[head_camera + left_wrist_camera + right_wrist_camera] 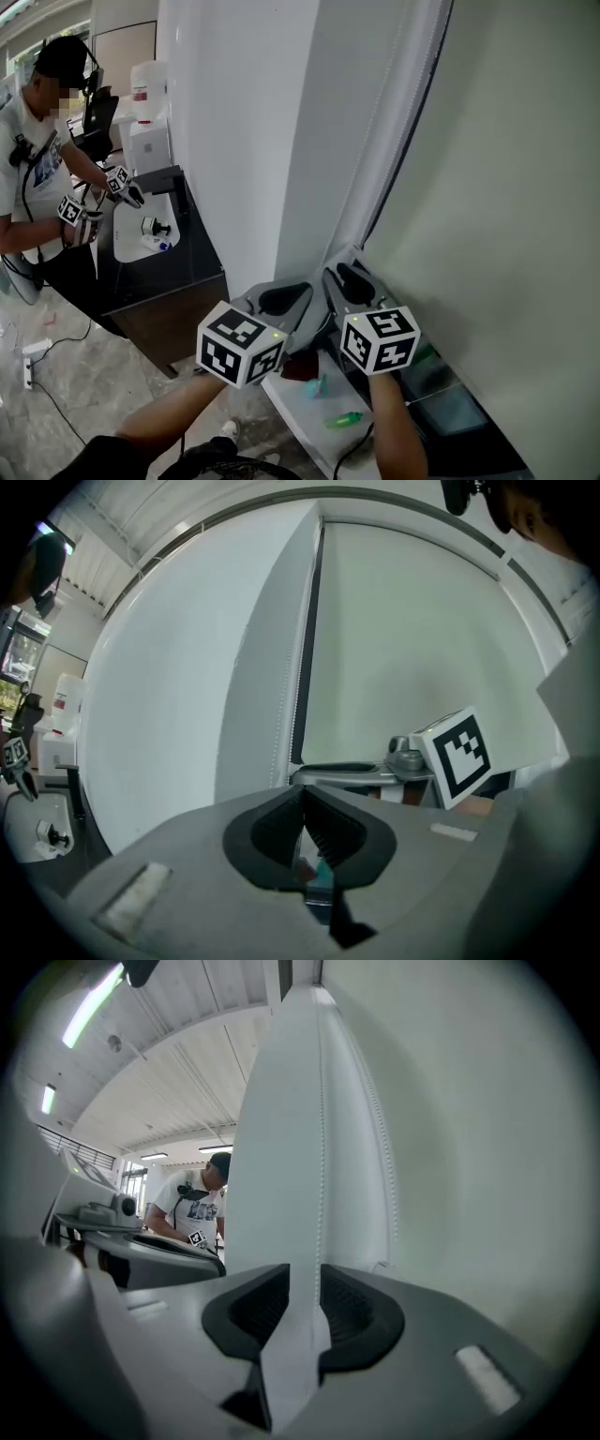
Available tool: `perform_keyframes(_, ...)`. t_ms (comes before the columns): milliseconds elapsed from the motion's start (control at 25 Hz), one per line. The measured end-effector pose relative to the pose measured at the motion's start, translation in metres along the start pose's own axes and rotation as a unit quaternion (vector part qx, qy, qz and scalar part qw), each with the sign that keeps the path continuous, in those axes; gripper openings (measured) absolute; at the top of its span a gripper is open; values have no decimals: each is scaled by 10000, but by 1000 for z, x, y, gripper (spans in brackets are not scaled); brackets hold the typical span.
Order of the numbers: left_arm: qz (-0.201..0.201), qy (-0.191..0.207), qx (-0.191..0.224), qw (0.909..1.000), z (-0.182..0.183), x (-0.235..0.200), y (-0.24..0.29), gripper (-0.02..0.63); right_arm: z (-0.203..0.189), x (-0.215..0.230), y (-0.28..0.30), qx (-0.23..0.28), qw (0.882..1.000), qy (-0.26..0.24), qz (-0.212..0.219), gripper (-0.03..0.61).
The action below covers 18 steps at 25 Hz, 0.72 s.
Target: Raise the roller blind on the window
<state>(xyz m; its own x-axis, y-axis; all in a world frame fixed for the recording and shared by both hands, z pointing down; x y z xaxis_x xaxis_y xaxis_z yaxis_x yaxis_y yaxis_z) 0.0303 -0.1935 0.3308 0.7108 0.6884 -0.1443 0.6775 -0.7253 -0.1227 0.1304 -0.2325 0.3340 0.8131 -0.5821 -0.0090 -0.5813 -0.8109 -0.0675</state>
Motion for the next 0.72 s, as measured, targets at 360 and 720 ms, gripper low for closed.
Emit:
perform_keyframes(360,-540,101,209,9983,29,-20,-7,6,16,12,36,206,9984,213,482,106)
perform_keyframes(720,-1118,138,208,9934,40,-16,2,31,18,4,37,104,9978,-357,551,20)
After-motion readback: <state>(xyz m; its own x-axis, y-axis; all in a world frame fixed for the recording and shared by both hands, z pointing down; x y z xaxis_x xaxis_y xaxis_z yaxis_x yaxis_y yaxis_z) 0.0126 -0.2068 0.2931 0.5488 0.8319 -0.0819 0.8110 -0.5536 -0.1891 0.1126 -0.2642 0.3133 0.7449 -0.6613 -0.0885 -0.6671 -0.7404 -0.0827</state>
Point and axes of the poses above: the fingertips, and each gripper's own axes: y forward along the fingers, x to its right, z out of its top, the point moved 5 cm from there along -y, backward along the fingers, and after that the axes turned 13 degrees about x, right-handed, at the moved point
